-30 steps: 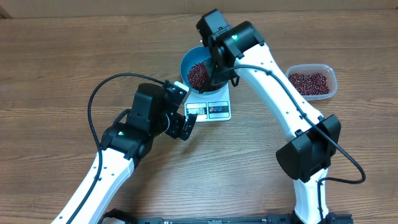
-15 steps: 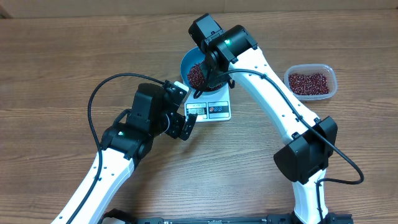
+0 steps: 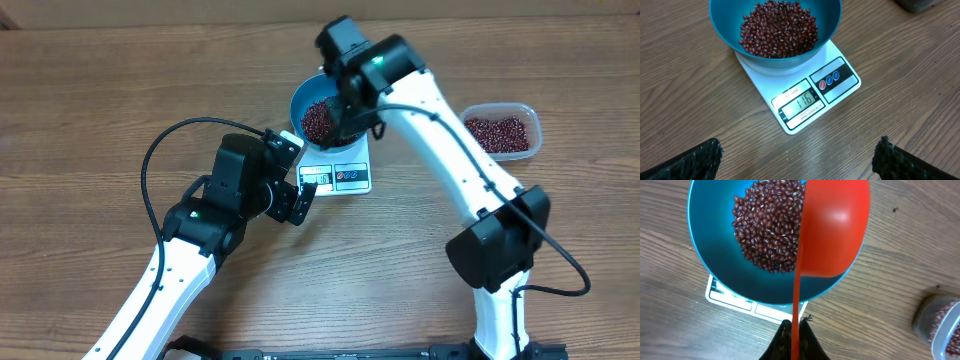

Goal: Scoop item into bowl and weigh 150g on scale
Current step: 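Tilt the scoop over the blue bowl to pour beans, then move the empty scoop back to the bean tub with the right gripper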

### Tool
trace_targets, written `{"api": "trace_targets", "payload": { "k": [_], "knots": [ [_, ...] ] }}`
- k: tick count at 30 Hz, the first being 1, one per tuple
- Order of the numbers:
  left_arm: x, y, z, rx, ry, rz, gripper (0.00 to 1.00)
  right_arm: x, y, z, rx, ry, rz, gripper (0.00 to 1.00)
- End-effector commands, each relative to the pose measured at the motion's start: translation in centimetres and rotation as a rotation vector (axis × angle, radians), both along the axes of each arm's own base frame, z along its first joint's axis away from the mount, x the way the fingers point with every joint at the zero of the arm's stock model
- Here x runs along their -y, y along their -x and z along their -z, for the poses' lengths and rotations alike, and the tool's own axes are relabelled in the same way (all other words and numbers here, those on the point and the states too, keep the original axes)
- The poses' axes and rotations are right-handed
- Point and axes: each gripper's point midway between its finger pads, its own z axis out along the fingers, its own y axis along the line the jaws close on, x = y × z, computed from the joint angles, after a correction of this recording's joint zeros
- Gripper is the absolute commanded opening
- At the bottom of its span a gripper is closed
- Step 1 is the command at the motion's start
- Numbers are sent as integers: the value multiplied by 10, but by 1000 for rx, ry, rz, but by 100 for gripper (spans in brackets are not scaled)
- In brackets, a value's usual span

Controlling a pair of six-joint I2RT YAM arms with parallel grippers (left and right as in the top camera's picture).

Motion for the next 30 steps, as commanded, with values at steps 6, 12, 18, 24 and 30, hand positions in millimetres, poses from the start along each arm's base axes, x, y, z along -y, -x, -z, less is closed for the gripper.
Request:
{"api": "trace_targets", "payload": {
  "k": [6, 12, 18, 24, 30],
  "knots": [
    [2, -3, -7, 15, 10, 10, 100, 74, -6, -84, 67, -264, 85, 4],
    [2, -3, -7, 15, 10, 10, 100, 161, -2, -84, 18, -240, 291, 4],
    [2, -3, -7, 15, 10, 10, 99, 226, 12, -64, -69, -216, 439, 4],
    [2, -3, -7, 15, 10, 10, 100, 269, 35, -15, -210, -170, 541, 4],
    [2, -3, -7, 15, 10, 10, 100, 291, 41, 31, -250, -87, 581, 4]
  ]
}}
